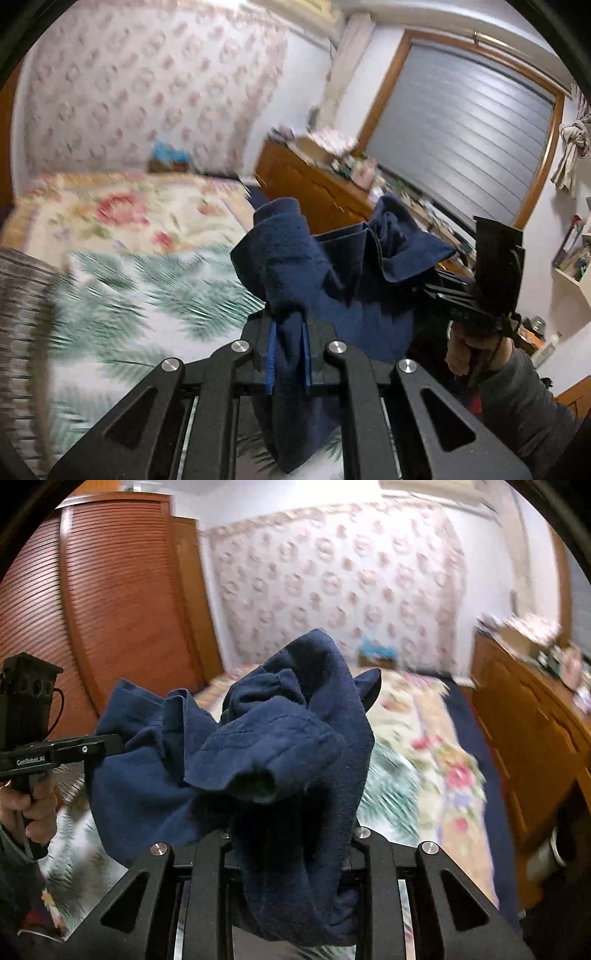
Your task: Fold small clothes
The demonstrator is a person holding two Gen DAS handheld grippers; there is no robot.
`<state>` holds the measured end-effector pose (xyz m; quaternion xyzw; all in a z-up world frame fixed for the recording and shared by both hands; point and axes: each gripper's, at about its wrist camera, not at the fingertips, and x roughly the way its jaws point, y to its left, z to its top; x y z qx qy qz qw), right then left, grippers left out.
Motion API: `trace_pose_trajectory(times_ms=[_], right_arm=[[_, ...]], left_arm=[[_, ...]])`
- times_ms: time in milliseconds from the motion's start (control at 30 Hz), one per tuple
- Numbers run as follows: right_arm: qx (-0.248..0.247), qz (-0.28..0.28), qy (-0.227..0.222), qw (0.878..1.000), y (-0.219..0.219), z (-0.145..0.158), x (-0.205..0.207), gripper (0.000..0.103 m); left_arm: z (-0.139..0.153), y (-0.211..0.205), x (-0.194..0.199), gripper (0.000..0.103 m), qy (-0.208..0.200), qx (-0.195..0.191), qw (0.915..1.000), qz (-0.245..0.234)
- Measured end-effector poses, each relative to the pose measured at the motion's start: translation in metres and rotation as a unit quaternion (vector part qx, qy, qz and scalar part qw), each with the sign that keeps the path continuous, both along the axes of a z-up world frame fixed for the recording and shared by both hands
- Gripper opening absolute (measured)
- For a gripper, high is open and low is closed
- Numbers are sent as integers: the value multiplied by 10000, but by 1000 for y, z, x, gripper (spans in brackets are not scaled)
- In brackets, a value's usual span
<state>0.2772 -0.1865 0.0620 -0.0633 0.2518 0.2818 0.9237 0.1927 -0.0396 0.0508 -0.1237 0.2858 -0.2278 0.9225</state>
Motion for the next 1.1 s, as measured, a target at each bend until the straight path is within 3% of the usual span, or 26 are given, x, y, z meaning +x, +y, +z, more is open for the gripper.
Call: trace_pose_trajectory(times_ms=[167, 300, 433, 600, 667, 767, 833, 967, 1033, 1100], right_arm=[[70, 890, -273, 9956, 86, 28, 18, 26], [-6, 1638, -259, 9861, 167, 37, 43, 26], [-346, 2318, -177, 9720, 253, 24, 63, 26], [-986, 2826, 208, 9539, 352, -28, 102, 27], [-1239, 2846, 361, 9499, 380, -50, 114, 29], [-1199, 2692, 730, 9528, 402, -63, 142, 35], [-1015, 2596, 906, 9561, 409, -60, 153, 43], [-458, 2001, 946, 9741, 405, -40, 188, 45], [-153, 1933, 1073, 9751, 410, -36, 198, 45], [-211, 1719, 886, 9809, 410, -36, 202, 45]], left_arm=[[40, 80, -50, 11, -506, 237, 9949, 839], [43, 143, -87, 11, -583, 338, 9860, 1529], [15, 203, -113, 11, -371, 137, 9751, 2184], [-58, 259, -115, 11, 439, -36, 9561, 2896], [-82, 270, -114, 11, 656, -154, 9511, 3014], [-101, 276, -113, 11, 763, -244, 9483, 3072], [-105, 276, -109, 11, 772, -194, 9479, 3084], [-105, 276, -108, 11, 740, -152, 9483, 3084], [-104, 281, -110, 11, 726, -148, 9481, 3093], [-101, 278, -113, 11, 711, -100, 9475, 3117]])
